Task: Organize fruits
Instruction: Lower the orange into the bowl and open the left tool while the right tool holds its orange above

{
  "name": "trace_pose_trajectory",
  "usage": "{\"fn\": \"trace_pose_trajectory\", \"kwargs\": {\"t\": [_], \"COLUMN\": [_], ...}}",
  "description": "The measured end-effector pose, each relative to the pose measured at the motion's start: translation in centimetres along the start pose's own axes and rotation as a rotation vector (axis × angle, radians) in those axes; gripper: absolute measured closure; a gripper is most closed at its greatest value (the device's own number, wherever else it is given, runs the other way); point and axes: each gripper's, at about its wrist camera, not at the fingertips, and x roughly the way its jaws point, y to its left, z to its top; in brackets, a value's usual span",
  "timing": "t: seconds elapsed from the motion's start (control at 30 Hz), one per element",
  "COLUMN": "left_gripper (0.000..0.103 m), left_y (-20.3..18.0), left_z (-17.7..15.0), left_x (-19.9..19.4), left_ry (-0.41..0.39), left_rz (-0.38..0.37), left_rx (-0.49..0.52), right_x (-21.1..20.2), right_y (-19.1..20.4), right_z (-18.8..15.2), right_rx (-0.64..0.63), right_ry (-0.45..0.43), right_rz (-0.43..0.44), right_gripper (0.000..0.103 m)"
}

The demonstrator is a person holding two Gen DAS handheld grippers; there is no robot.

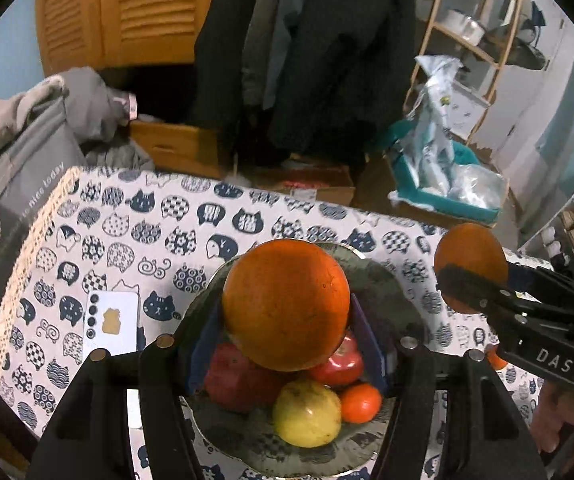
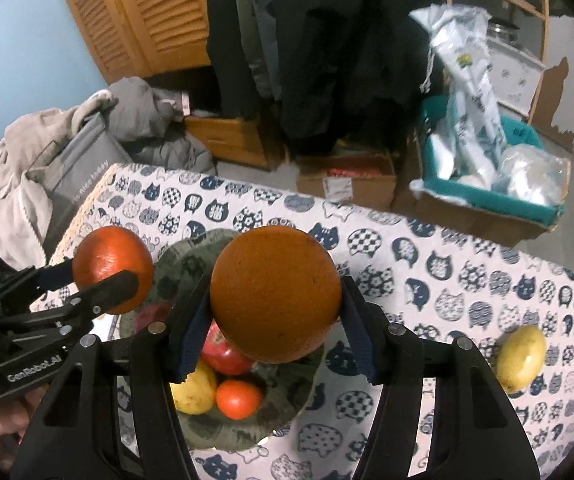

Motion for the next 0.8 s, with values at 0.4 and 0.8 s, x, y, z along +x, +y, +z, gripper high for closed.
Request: {"fn": "trace_pose_trajectory", "kwargs": {"t": [0.4, 0.8], "left_gripper": [0.039, 0.038], "left_y": [2.1, 3.1], "left_z": [-0.8, -0.8], "left_x": [4.6, 6.9], "left_ry": [0.098, 0.156], "left_rz": [0.015, -0.048], "left_rx": [-0.059, -0.124], "right_x": [3.9, 5.2], "right_y": [0.5, 0.7], "right_z": [-0.1, -0.1], "right_rx": [0.003, 0.009], "right_ry": [0.068, 0.093], "right_rz": [0.003, 0.008], "right_gripper": [0.042, 0.042]}}
